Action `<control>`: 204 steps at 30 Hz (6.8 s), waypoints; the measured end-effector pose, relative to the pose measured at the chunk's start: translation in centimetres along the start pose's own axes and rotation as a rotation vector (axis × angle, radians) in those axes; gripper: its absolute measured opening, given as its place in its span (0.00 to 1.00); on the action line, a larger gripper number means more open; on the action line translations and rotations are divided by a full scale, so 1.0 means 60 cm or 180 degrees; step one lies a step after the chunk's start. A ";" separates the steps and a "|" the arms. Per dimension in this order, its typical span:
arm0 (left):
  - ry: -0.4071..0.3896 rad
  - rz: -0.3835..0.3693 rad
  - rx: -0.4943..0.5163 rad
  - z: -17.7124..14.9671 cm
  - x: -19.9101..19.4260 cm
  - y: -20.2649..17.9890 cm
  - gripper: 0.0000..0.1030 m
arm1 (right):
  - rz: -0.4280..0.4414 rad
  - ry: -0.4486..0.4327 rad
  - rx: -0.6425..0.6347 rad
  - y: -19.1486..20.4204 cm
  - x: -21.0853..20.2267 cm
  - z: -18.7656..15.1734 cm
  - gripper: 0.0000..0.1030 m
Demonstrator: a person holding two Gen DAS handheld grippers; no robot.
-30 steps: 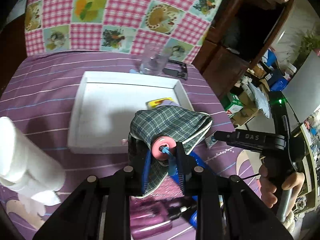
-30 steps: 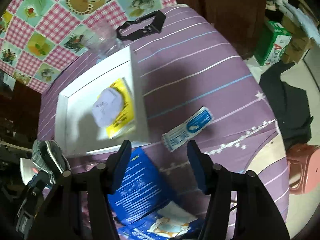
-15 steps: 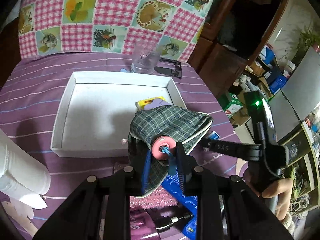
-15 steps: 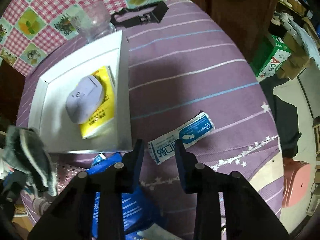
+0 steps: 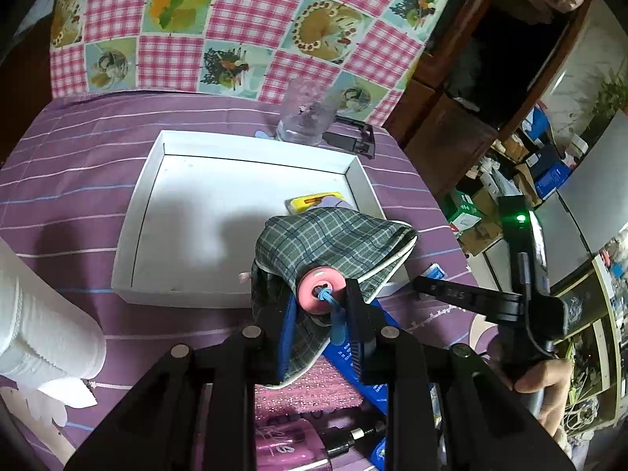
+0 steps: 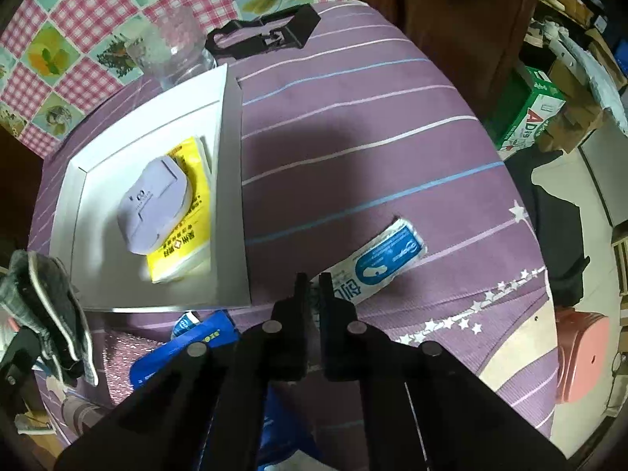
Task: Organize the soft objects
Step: 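Carry the plaid case toward the tray while the right gripper grasps the white-blue sachet, then place the sachet in the tray with the right gripper while the left holds the case above, then lower the plaid case into the tray and open the left gripper, then move the right gripper toward the blue eye-mask packet, then grasp the blue eye-mask packet with the right gripper while the left grasps the pink glittery sponge, then lift the sponge with the left gripper while the right carries the blue packet toward the tray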
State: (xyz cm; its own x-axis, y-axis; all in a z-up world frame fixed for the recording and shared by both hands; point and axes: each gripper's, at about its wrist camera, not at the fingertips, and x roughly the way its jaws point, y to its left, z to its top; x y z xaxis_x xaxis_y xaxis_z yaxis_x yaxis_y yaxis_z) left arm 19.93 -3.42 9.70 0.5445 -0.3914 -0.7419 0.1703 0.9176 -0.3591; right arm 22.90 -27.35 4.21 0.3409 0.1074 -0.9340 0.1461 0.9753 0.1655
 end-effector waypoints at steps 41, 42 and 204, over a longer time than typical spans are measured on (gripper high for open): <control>-0.0919 0.0192 -0.0753 0.020 -0.019 0.110 0.22 | 0.0976 -0.0528 -0.0030 0.101 -0.070 -0.016 0.05; -0.0942 0.0256 -0.0767 0.020 -0.017 0.112 0.22 | 0.0956 -0.0554 -0.0022 0.101 -0.069 -0.015 0.05; 0.1561 0.0998 0.0477 -0.071 0.153 -0.049 0.80 | 0.0184 0.0217 -0.0799 0.045 -0.033 -0.048 0.58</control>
State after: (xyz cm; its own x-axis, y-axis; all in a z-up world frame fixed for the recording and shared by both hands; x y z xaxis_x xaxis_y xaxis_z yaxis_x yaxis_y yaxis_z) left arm 20.90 -10.03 1.52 0.1510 -0.0540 -0.9871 0.1962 0.9803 -0.0236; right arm 19.95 -24.38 5.59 0.2773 0.1687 -0.9458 -0.1097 0.9836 0.1433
